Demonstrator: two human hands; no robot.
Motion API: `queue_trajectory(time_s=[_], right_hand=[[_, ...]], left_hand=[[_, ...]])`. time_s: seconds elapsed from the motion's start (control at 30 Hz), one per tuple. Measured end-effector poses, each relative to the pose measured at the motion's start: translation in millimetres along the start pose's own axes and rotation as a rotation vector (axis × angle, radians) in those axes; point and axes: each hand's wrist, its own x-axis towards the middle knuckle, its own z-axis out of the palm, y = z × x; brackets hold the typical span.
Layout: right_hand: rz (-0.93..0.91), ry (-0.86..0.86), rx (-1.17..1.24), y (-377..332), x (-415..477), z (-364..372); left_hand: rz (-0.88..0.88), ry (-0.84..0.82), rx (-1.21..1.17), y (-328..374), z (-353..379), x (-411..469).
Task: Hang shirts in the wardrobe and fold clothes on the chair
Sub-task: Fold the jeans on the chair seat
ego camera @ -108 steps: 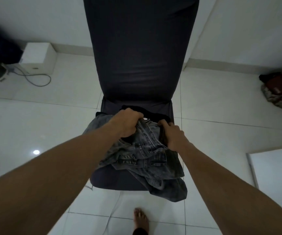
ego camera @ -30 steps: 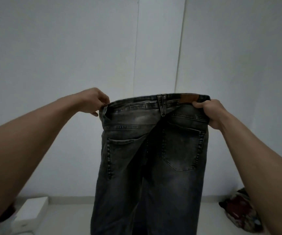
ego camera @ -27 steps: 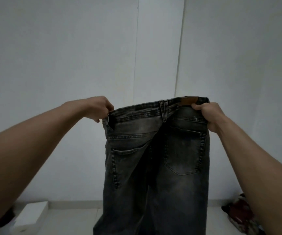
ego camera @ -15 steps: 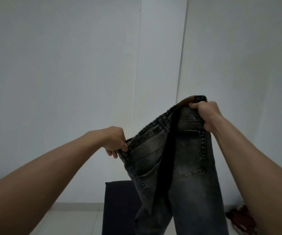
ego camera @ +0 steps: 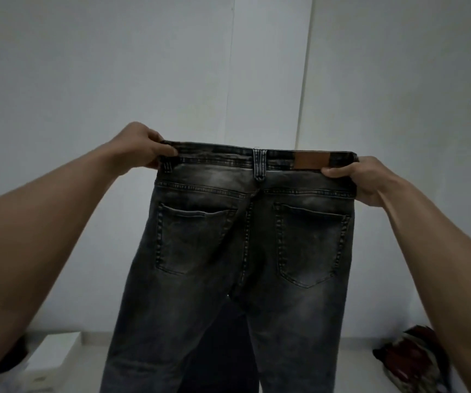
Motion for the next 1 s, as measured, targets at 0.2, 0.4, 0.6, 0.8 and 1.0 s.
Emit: queue_trajectory(time_s=[0.2, 0.4, 0.6, 0.8, 1.0], right_hand=[[0.088, -0.201, -0.058, -15.0, 1.4, 5.0], [0.189, -0.376, 0.033, -6.1, -8.5, -1.9], [0.075, -0.215, -0.007, 6.4, -8.3, 5.5], [-0.088, 0.078, 0.072, -13.7, -4.4, 0.6], [-0.043, 0.226, -0.146, -15.4, -4.0, 21.0]], left_hand=[[0.057, 0.108, 0.0, 11.7, -11.2, 9.9], [0.031, -0.034, -0.171, 17.7, -12.8, 6.3], [0.002, -0.121, -0.122, 16.2, -29.1, 3.5], [0.041, -0.043, -0.143, 26.1, -32.4, 5.0], [-0.124, -0.028, 0.293, 22.6, -2.7, 2.9]])
